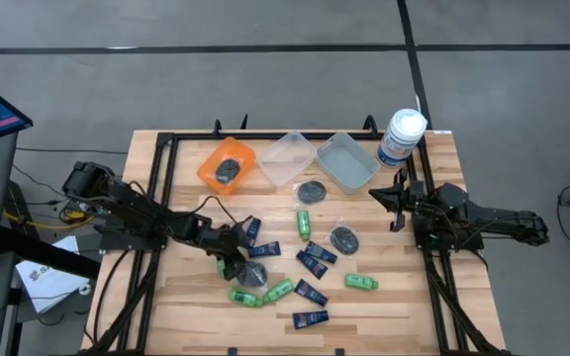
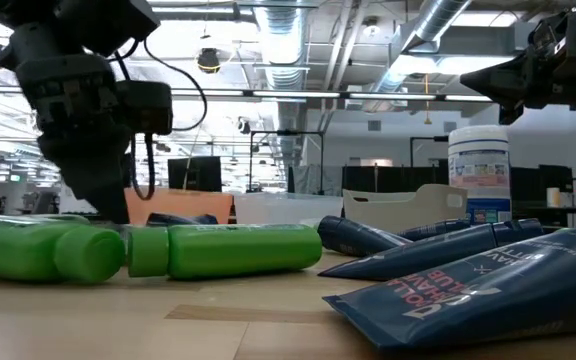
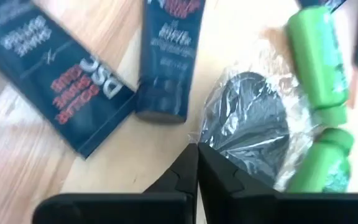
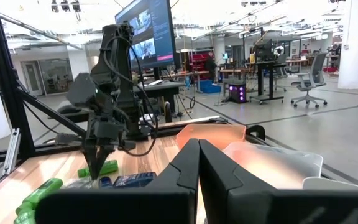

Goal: Pick & Place Travel size toiletries
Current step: Put the hairbrush into the orange bin

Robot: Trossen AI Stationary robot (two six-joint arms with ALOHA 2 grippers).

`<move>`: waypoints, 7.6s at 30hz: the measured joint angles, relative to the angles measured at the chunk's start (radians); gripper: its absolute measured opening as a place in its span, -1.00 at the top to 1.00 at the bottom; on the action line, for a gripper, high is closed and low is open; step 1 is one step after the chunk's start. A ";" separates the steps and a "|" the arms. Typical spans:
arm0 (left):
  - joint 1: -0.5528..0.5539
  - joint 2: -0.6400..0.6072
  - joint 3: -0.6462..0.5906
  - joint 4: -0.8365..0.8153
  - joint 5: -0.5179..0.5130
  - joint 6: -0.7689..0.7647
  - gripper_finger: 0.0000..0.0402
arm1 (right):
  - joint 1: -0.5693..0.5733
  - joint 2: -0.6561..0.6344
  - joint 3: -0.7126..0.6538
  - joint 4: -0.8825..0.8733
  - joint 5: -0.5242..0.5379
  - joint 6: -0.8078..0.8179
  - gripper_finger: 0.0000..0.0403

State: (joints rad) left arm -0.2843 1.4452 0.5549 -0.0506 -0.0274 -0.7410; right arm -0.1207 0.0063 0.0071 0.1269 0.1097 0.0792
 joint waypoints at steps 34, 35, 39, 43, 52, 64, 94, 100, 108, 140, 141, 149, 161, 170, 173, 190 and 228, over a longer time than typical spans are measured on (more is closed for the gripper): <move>0.534 -0.555 0.001 -0.025 -0.395 0.331 1.00 | 0.000 0.000 0.000 -0.003 0.053 -0.010 1.00; 0.566 -0.555 0.001 -0.026 -0.395 0.347 1.00 | 0.000 0.000 0.000 -0.003 0.053 -0.010 1.00; 0.683 -0.555 0.001 -0.029 -0.395 0.410 1.00 | 0.000 0.000 0.000 -0.003 0.053 -0.009 1.00; 0.779 -0.555 0.001 -0.042 -0.389 0.449 1.00 | 0.000 0.000 0.000 -0.003 0.053 -0.008 1.00; 0.836 -0.554 -0.076 -0.040 -0.328 0.392 1.00 | 0.000 0.000 0.000 -0.003 0.053 -0.008 1.00; 0.836 -0.554 -0.166 -0.037 -0.343 0.293 1.00 | 0.000 0.000 0.000 -0.003 0.053 -0.008 1.00; 0.835 -0.555 -0.078 -0.014 -0.223 0.314 -0.42 | 0.000 0.359 0.284 -0.283 0.209 0.220 0.07; 0.834 -0.555 -0.063 -0.013 -0.173 0.313 -0.40 | 0.014 0.570 0.393 -0.403 0.173 0.270 0.18; 0.829 -0.555 -0.063 -0.006 -0.156 0.314 -0.40 | 0.076 0.822 0.453 -0.407 0.075 0.316 0.25; 0.828 -0.555 -0.063 0.008 -0.147 0.314 -0.40 | 0.100 1.352 0.455 -0.358 -0.016 0.483 -0.01; 0.828 -0.555 -0.063 0.008 -0.147 0.314 -0.40 | 0.097 1.352 0.455 -0.358 -0.016 0.482 0.06; 0.828 -0.555 -0.063 0.008 -0.147 0.314 -0.38 | 0.071 1.331 0.452 -0.360 -0.049 0.482 0.85; 0.828 -0.555 -0.062 0.036 -0.036 0.283 -0.38 | 0.069 1.322 0.500 -0.359 -0.088 0.476 0.99; 0.827 -0.555 -0.062 0.183 0.170 0.228 -0.38 | 0.046 1.322 0.655 -0.377 -0.083 0.387 1.00; 0.810 -0.555 -0.062 0.236 0.207 0.208 -0.38 | 0.020 1.322 0.718 -0.398 -0.059 0.338 1.00; 0.720 -0.411 -0.061 0.549 0.290 -0.127 -0.38 | -0.107 1.325 1.040 -0.408 0.028 0.043 1.00; 0.636 0.148 0.330 0.608 0.402 -0.044 -0.25 | -0.112 1.325 1.058 -0.407 0.030 0.015 1.00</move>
State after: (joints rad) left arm 0.3520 1.5936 0.8845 0.5570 0.3744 -0.7854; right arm -0.2325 1.3312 1.0649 -0.2802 0.1394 0.0944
